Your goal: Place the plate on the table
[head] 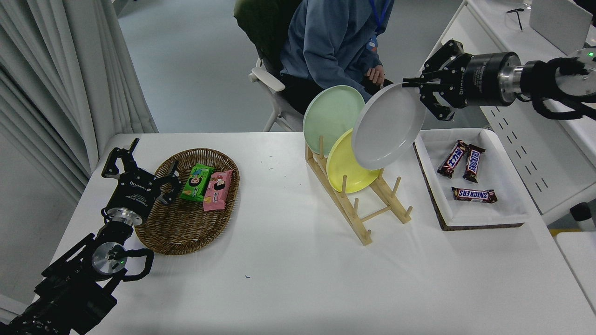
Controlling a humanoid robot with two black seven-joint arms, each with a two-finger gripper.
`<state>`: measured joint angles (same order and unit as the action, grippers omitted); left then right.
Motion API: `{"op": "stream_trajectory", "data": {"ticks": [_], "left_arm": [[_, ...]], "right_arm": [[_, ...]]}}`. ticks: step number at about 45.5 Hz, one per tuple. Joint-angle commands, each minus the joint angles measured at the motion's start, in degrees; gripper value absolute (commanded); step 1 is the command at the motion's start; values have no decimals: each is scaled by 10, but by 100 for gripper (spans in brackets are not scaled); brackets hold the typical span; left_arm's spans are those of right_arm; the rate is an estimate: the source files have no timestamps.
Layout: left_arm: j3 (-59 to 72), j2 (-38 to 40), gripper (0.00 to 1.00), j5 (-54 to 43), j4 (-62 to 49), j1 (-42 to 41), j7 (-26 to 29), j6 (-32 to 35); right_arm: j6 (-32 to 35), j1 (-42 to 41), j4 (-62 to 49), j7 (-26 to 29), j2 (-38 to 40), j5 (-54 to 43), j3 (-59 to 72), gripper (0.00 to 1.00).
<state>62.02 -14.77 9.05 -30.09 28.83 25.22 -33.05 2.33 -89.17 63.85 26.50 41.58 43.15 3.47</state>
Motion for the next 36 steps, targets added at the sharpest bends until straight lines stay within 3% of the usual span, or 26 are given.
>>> {"op": "stream_trajectory", "data": {"ticks": [1,12,21,29,36], "left_arm": [[0,0,100,0,-1,0,0,0],[-1,0,100,0,-1,0,0,0],[-1,0,100,0,0,0,0,0],[-1,0,100,0,0,0,0,0],[0,0,100,0,-1,0,0,0]], "right_arm": [[-105,-5,67,7,7,59,-23,0],[-191,81,70,1,-48,113,-75,0],[-222,122,77,-44,-85,112,-74,0],[-369,133,75,-39,-141,127,-54,0],[-434,153,74,-41,-176,164,-55,0]]}}
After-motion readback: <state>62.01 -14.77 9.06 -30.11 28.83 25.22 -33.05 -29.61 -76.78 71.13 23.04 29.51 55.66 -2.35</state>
